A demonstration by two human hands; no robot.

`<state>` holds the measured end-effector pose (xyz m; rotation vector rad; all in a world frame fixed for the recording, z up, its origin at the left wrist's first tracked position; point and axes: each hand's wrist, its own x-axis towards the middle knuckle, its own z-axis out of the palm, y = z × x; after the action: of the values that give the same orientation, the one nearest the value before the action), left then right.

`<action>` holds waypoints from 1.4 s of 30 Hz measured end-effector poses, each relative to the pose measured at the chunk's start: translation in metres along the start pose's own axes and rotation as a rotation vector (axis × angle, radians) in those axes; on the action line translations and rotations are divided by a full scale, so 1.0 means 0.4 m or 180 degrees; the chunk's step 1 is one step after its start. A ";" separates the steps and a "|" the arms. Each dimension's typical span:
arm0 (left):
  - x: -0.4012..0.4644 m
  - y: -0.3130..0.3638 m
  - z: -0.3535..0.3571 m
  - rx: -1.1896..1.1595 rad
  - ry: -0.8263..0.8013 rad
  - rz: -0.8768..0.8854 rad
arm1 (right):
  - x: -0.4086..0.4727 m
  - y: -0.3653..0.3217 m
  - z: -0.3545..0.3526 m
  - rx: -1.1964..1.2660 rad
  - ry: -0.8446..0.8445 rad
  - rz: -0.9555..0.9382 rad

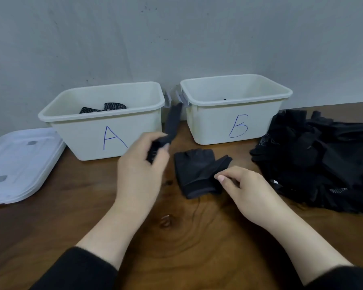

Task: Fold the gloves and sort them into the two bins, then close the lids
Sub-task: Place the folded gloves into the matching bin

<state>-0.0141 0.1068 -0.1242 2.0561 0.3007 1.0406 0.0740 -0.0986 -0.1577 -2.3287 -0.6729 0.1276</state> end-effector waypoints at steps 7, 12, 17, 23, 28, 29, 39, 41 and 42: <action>-0.075 -0.030 0.109 0.1325 -0.2339 0.0699 | 0.009 0.022 -0.018 0.0143 0.0540 0.0381; -0.059 -0.076 0.077 0.1224 -0.2204 0.0558 | 0.009 0.019 -0.019 -0.0073 0.0288 0.0362; -0.059 -0.076 0.102 0.1503 -0.2134 0.0838 | 0.005 0.013 -0.017 -0.0006 0.0043 0.0248; -0.056 -0.089 0.077 0.1654 -0.1900 0.1047 | -0.001 -0.007 0.016 0.0290 -0.0051 0.0101; -0.054 -0.122 -0.014 0.1842 -0.1722 0.1180 | -0.013 -0.069 0.071 0.0306 -0.0168 -0.0130; -0.054 -0.131 -0.038 0.1867 -0.1694 0.1154 | -0.014 -0.085 0.087 0.0292 -0.0191 -0.0190; -0.037 -0.218 -0.220 0.1934 -0.1672 0.0712 | 0.008 -0.220 0.218 -0.0086 -0.0392 -0.0668; -0.034 -0.215 -0.239 0.1925 -0.1750 0.0505 | 0.013 -0.228 0.232 -0.0144 -0.0418 -0.0765; -0.034 -0.212 -0.246 0.1877 -0.1734 0.0394 | 0.014 -0.230 0.238 -0.0157 -0.0410 -0.0819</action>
<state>-0.0864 0.2095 -0.1610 2.8206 0.2103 0.4401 0.0134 0.0189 -0.1685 -2.2714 -1.0436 0.1458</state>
